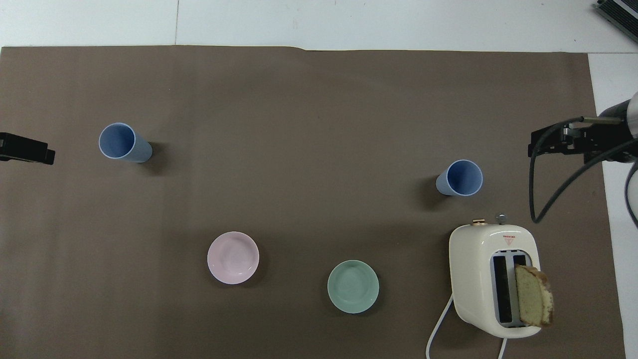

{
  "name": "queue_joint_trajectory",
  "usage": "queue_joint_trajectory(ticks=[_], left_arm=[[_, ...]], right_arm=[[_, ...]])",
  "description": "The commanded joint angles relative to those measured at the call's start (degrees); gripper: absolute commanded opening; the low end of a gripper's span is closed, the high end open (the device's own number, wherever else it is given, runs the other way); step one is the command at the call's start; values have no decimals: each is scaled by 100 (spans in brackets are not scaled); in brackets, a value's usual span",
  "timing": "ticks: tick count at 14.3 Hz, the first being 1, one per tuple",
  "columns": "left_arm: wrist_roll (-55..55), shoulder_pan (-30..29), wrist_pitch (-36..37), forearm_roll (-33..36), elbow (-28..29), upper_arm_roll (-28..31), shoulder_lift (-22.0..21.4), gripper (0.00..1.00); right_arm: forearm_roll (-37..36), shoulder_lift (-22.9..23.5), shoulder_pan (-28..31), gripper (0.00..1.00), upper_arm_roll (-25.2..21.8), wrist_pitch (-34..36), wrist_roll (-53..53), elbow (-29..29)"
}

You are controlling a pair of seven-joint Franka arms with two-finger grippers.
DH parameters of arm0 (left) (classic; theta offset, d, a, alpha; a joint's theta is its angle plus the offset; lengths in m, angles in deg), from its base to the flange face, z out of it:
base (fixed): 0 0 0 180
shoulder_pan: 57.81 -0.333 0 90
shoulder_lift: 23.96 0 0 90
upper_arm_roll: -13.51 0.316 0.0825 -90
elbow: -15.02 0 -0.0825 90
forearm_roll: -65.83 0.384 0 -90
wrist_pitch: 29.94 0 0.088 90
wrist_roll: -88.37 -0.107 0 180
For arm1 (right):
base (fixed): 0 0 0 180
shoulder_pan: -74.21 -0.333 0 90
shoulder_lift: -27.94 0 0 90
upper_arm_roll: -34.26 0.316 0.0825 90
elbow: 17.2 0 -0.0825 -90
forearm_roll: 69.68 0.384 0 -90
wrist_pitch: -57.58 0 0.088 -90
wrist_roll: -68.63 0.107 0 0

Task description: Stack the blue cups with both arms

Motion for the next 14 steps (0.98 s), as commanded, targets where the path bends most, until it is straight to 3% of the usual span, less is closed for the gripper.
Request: queue_joint_trajectory(ticks=[1,14], left_arm=[[-19,-16,29,-39,173,13,-163,100],[-28,54,29,-30,129,4,-146,100]], right_arm=[[-67,-131,54,100,24,-99,-152,-159],[-67,-131,62,100,24,-99,-160,-159]])
